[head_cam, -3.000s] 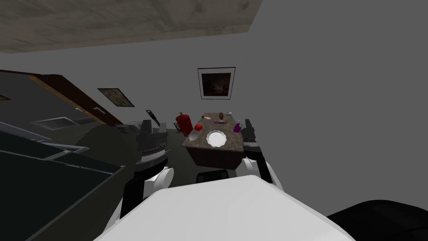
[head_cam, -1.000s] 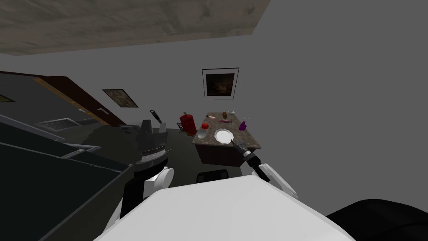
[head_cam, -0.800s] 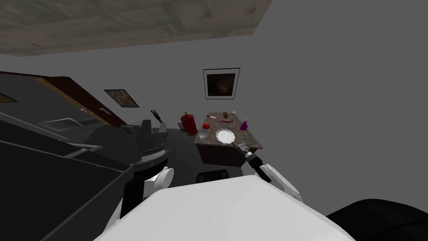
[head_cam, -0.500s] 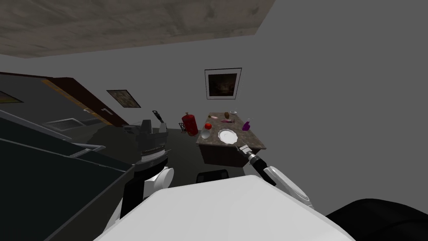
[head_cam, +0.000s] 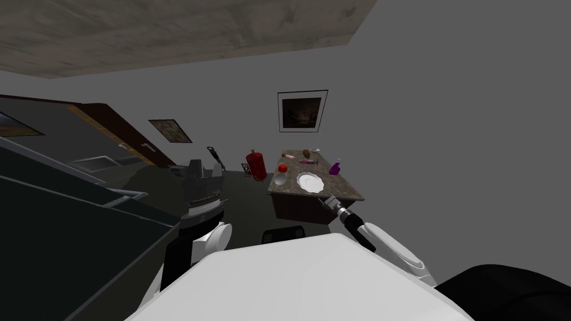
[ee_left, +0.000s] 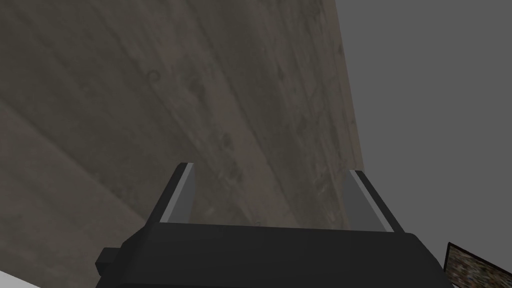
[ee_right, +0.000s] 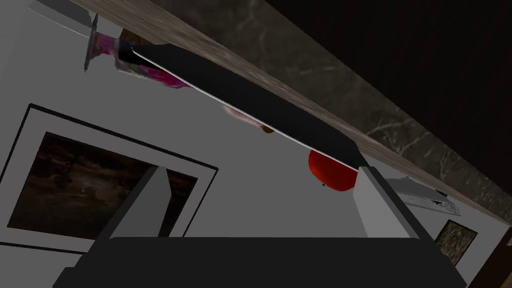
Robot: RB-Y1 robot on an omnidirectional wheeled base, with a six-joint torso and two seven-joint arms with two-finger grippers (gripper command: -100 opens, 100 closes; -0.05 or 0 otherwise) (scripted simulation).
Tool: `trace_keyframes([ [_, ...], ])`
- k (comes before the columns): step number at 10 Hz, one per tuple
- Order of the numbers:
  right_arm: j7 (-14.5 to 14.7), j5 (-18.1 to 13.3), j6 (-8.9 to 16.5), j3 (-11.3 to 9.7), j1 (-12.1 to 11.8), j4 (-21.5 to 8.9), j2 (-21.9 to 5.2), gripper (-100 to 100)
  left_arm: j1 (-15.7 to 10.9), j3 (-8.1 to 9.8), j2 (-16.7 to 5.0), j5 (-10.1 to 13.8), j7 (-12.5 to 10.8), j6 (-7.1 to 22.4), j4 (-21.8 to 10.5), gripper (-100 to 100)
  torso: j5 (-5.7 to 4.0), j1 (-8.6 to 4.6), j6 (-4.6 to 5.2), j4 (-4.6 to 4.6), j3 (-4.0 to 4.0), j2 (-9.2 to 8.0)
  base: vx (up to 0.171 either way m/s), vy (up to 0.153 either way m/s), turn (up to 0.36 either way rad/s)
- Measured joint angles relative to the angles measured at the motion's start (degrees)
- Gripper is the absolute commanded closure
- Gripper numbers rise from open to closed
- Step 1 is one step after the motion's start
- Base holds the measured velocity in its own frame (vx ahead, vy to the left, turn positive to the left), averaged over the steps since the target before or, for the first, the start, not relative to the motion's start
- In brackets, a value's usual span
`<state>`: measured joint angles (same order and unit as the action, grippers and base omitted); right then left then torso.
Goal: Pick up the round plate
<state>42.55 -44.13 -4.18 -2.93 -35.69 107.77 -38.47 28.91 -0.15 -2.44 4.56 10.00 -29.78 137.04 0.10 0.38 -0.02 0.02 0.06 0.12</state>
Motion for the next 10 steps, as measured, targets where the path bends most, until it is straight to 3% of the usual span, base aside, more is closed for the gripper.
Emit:
trace_keyframes([
  [3,4.55,-5.23,1.79,0.53,-1.06,-3.21,-5.58,-100,0.0,-0.01,0.01,0.0,0.0,0.0,0.0,0,0.08,0.35,0.0,0.03,0.09,0.14,0.054,0.179,0.024],
  [4,5.87,-6.53,1.12,1.65,-1.95,-3.96,-5.48,-100,0.0,0.0,0.0,0.0,0.0,0.0,0.0,0,0.05,0.16,0.03,0.01,0.0,-0.01,-0.001,0.119,0.035],
  [6,8.4,-9.47,0.59,3.2,-3.39,-5.5,-7.93,-100,0.0,0.0,0.0,0.0,0.0,0.0,0.0,0,0.03,0.08,0.01,-0.01,-0.02,-0.03,0.037,0.113,0.031],
  [8,9.56,-11.02,1.63,3.19,-3.88,-5.99,-10.64,-100,0.0,0.0,0.0,0.0,0.0,0.0,0.0,0,0.0,-0.05,0.0,0.01,0.03,0.05,0.059,0.11,0.04],
  [10,11.88,-13.74,1.28,5.17,-5.69,-7.17,-13.04,-100,0.01,0.0,0.0,0.0,0.0,0.0,0.0,0,0.04,0.15,0.01,0.03,0.07,0.12,0.061,0.153,0.039],
])
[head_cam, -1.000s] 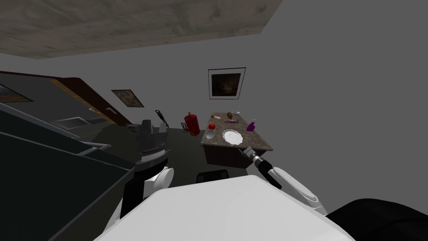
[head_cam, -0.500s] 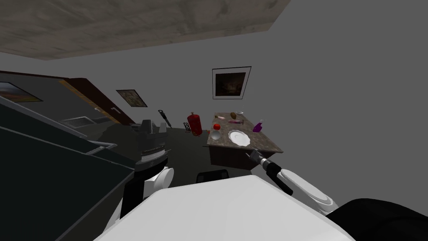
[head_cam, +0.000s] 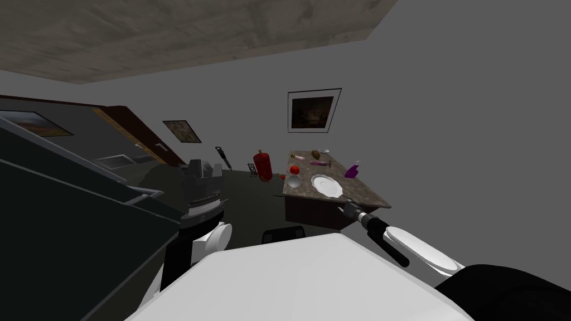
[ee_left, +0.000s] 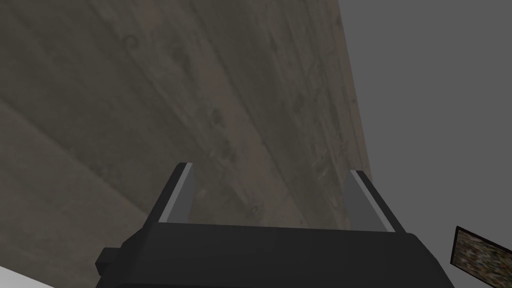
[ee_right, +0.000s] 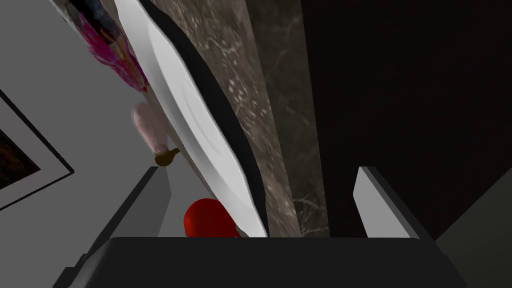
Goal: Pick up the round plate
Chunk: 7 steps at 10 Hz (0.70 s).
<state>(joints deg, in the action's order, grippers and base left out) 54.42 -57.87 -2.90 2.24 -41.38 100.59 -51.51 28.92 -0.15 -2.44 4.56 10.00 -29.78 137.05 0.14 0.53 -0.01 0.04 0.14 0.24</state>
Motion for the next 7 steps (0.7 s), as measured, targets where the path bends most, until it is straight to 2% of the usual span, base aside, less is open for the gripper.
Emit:
trace_keyframes([
  [2,1.8,-2.35,0.95,0.09,-0.25,-1.47,-2.77,-100,0.0,0.0,0.0,0.0,0.0,0.0,0.0,0,-0.01,-0.05,0.0,-0.01,-0.03,-0.05,0.053,0.12,0.033],
  [3,3.04,-3.67,0.09,1.43,-0.65,-2.57,-2.68,-100,0.0,0.0,0.0,0.0,0.0,0.0,0.0,0,-0.03,-0.12,0.01,-0.01,-0.03,-0.05,0.044,0.096,0.022],
  [5,4.35,-5.35,0.62,1.59,-1.17,-3.33,-4.88,-100,0.0,0.0,0.0,0.0,0.0,0.0,0.0,0,-0.04,-0.17,0.0,-0.01,-0.03,-0.05,0.042,0.075,0.02],
  [6,4.51,-5.46,0.66,1.65,-1.2,-3.39,-4.98,0,0.0,0.01,-0.01,0.0,0.0,0.0,0.0,0,-0.07,-0.34,0.01,-0.03,-0.07,-0.13,0.005,0.009,-0.002],
  [7,4.49,-5.44,0.65,1.64,-1.19,-3.37,-4.97,-100,0.0,0.01,-0.01,0.0,0.0,0.0,0.0,0,-0.11,-0.49,0.02,-0.05,-0.12,-0.21,-0.006,0.013,0.076],
])
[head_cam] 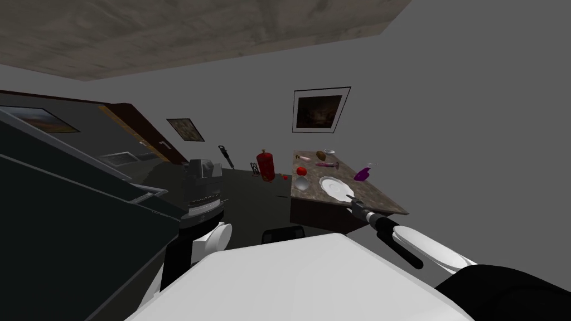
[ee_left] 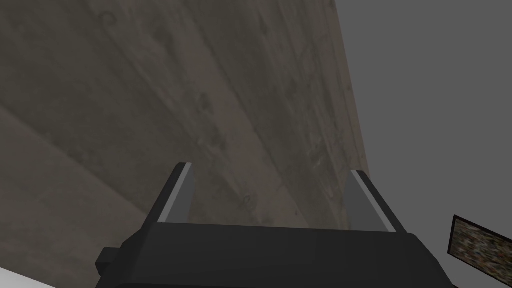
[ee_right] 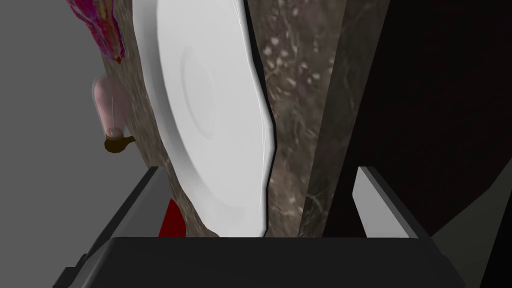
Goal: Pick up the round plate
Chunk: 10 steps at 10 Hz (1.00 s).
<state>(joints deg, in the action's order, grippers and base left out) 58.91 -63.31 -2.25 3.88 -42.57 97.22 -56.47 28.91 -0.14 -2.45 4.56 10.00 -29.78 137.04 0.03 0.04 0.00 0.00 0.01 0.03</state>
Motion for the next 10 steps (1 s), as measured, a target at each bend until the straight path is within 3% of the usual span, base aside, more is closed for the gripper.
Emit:
trace_keyframes([
  [5,0.54,-0.17,-1.95,0.19,4.0,-5.5,1.8,-100,0.0,0.0,0.0,0.0,0.0,0.0,0.0,0,-0.02,-0.06,0.0,-0.03,-0.07,-0.11,-0.013,0.008,0.062],
  [6,0.56,-0.17,-2.04,0.21,4.04,-5.59,1.82,100,0.0,0.0,0.0,0.0,0.0,0.0,0.0,0,-0.02,-0.07,0.01,-0.02,-0.06,-0.09,-0.005,0.004,-0.015],
  [10,0.49,-0.14,-2.34,-0.3,3.63,-5.74,2.08,100,0.0,0.0,0.0,0.0,0.0,0.0,0.0,0,0.32,0.02,-0.21,-0.21,-0.06,0.09,-0.004,0.003,-0.008],
])
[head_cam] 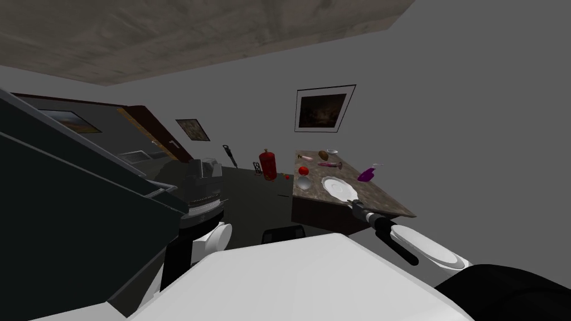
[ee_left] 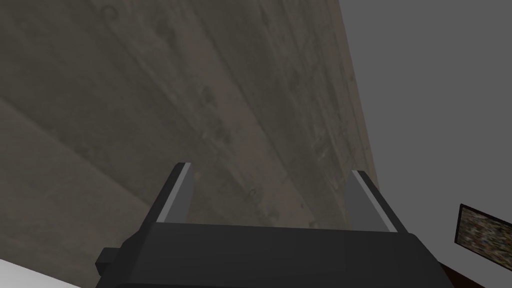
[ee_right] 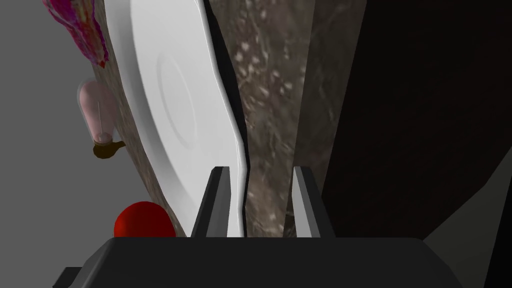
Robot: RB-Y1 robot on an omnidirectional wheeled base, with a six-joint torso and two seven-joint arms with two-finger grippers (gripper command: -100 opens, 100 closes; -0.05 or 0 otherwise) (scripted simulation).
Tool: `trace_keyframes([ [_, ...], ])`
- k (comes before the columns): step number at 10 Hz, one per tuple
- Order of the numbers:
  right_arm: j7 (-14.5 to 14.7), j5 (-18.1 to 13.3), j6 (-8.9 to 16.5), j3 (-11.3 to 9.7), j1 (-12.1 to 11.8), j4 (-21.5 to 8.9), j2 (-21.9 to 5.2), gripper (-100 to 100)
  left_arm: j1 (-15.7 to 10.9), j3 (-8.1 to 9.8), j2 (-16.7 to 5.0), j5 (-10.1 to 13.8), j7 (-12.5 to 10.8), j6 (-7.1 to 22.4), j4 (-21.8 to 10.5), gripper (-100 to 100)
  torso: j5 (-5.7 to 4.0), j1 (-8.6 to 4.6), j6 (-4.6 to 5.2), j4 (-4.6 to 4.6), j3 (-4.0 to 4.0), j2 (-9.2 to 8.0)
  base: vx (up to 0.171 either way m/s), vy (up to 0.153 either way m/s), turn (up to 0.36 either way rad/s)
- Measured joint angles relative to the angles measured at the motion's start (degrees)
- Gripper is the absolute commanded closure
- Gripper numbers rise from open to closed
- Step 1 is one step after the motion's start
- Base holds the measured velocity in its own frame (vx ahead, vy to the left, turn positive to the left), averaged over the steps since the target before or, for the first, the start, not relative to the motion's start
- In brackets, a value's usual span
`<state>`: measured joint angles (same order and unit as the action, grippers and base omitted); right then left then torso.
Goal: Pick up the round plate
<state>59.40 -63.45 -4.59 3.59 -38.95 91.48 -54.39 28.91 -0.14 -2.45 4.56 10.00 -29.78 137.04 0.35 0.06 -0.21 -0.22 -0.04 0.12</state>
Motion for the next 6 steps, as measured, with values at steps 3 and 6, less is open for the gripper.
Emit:
trace_keyframes([
  [3,-0.28,0.09,0.81,-0.08,-0.61,1.48,-0.86,100,0.01,0.0,0.0,0.0,0.0,0.0,0.0,0,-0.01,-0.05,0.05,0.04,0.04,0.04,0.019,-0.012,-0.066],
  [6,-0.58,0.23,1.97,0.2,-2.49,4.3,-1.9,0,0.0,0.0,0.0,0.0,0.0,0.0,0.0,0,-0.04,-0.07,0.03,0.07,0.06,0.04,0.014,-0.007,-0.032],
])
